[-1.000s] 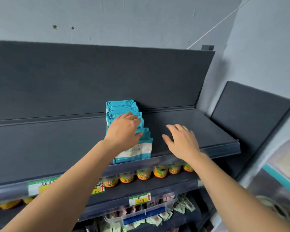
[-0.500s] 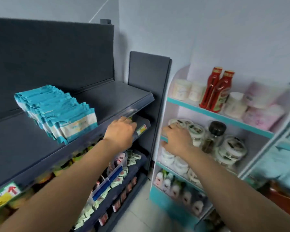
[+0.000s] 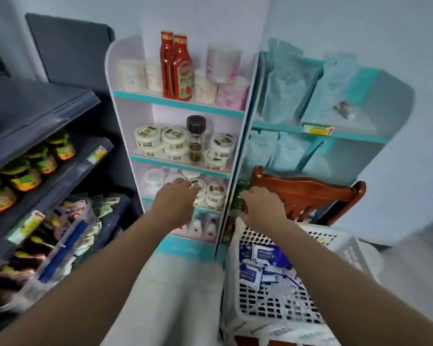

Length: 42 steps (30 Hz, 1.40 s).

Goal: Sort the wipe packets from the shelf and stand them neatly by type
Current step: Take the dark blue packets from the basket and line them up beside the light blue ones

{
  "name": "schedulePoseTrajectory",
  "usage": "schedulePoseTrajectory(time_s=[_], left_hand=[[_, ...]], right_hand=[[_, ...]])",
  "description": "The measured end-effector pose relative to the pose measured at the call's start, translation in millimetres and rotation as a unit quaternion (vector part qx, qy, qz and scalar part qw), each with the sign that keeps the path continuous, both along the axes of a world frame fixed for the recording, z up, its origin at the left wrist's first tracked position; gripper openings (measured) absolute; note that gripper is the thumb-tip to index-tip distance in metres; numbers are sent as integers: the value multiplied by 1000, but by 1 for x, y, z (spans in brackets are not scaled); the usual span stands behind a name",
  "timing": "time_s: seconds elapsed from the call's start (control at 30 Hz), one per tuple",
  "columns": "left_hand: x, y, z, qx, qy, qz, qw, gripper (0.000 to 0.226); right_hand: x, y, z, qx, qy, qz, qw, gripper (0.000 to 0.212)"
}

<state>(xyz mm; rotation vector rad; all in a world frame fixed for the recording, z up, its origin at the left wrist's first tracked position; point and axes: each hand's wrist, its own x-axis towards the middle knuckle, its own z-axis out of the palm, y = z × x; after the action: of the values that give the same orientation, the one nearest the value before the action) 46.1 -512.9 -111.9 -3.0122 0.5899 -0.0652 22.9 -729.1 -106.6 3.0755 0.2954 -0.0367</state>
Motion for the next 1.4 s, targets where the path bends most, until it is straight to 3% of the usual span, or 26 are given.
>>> schedulePoseTrajectory(time_s=[0.33, 0.83, 1.03, 1.27, 1.4], left_hand=[[-43, -163, -68, 8, 65, -85, 994, 31], [-2, -275, -205, -14, 250, -117, 961, 20], [17, -307, -262, 21, 297, -74, 952, 34], [38, -333, -339, 30, 335, 61, 940, 50], [51, -336, -380, 10, 345, 115, 931, 59]], right_hand=[[-68, -147, -58, -18, 109, -91, 990, 45], [-63, -272, -192, 9, 230, -188, 955, 45], [-43, -320, -248, 24, 264, -192, 945, 42], [-10, -366, -323, 87, 282, -224, 929, 31], [5, -380, -370, 138, 289, -279, 905, 44]])
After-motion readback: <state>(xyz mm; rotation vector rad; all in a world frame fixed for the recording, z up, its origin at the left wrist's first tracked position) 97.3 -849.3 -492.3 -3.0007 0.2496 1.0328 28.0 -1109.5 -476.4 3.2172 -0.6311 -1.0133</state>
